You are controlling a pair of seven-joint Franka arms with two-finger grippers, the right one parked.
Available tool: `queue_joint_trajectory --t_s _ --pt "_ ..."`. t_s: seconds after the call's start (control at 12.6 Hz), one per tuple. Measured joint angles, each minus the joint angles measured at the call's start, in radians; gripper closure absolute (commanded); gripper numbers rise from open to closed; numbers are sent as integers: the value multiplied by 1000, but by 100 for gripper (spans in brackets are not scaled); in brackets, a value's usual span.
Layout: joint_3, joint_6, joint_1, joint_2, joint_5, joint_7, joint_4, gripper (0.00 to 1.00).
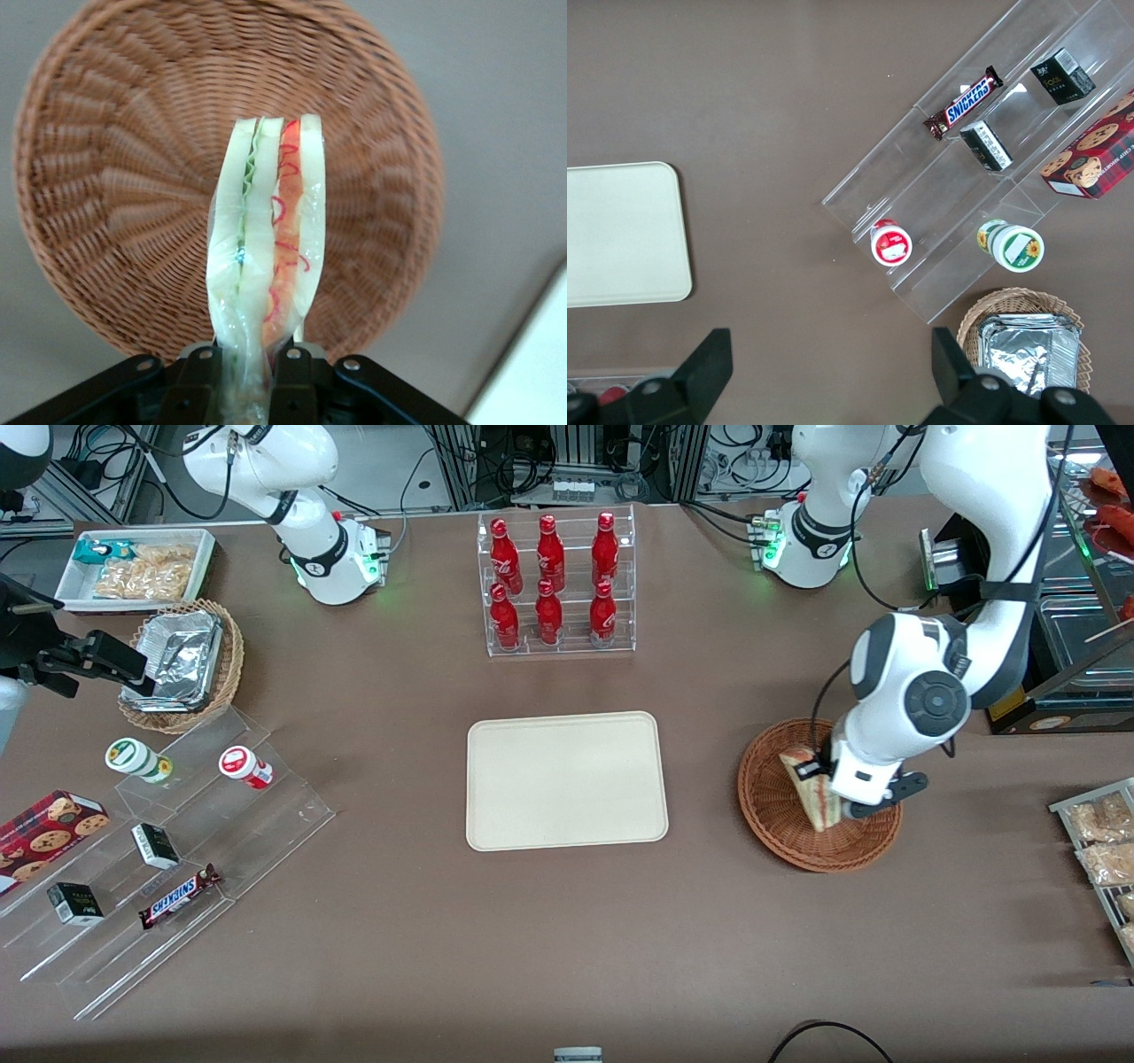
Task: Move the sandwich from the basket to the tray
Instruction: 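Lift the sandwich and carry it with the left gripper to the tray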
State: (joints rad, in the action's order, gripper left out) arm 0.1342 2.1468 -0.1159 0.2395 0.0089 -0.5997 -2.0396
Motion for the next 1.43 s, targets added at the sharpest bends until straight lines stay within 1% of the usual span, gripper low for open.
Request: queue_joint_trajectory --t_s 0.16,0.32,0.56,0.72,1.12,1.27,1.43 --pt "4 -28 -88 9 0 11 32 99" --pt "8 -85 -170 43 0 1 99 99" --pt "10 -96 -284 131 -1 -82 215 99" --pt "10 -96 -346 212 -2 -147 308 100" --pt "11 -96 -462 411 -3 -293 531 100" --pt "12 -95 -496 452 -3 -330 586 100" --pt "16 -60 -518 472 -3 -358 603 100"
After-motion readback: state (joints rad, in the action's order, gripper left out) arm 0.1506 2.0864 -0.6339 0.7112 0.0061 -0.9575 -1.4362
